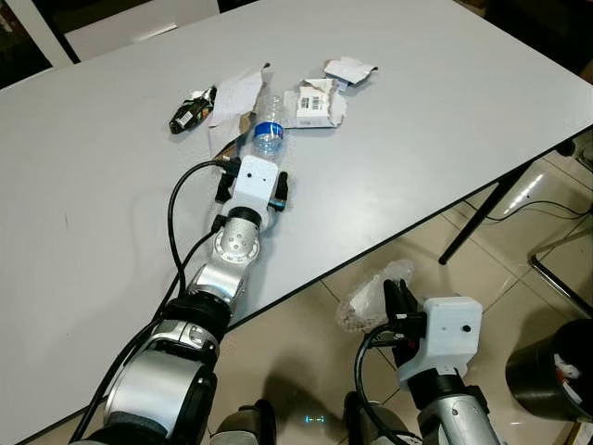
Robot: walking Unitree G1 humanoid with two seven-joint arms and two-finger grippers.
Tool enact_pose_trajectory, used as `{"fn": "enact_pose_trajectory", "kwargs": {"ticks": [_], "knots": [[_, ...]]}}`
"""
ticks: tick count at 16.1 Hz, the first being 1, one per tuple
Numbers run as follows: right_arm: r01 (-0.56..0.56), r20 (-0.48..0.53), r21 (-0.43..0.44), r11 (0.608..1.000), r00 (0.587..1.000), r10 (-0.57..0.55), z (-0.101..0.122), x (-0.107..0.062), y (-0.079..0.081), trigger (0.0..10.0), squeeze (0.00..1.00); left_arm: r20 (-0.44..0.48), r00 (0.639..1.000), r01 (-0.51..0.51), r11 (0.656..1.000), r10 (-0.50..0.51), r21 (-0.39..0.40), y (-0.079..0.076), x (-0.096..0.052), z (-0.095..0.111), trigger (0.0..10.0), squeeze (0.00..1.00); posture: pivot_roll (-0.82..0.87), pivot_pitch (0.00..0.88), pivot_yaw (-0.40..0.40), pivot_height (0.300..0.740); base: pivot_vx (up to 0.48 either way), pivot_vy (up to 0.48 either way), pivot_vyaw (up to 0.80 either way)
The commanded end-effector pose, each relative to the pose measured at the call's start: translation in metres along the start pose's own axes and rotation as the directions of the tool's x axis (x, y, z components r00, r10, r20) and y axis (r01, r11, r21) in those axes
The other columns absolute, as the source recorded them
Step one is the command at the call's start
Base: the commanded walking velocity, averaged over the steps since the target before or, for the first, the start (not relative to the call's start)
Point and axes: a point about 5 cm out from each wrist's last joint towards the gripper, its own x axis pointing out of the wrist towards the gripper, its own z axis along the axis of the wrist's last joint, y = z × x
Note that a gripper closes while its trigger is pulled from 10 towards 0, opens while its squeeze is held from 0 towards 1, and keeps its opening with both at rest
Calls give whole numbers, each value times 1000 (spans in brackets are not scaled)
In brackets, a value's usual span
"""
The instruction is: Picking trash to rubbish bin
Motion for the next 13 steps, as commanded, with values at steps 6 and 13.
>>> {"fn": "enact_pose_trajectory", "kwargs": {"ticks": [6,13], "knots": [[2,-8,7,1000,1000,-2,-3,-1,2,10000,0,-23,1000,-18,1000,18,-9,-5,2,0,10000,0,-38,226,103,740,0,0,0],[2,-5,10,1000,1000,-2,-2,-2,4,10000,0,-21,1000,-7,1000,6,-28,-10,6,3,10000,0,-43,228,104,740,0,0,0]]}}
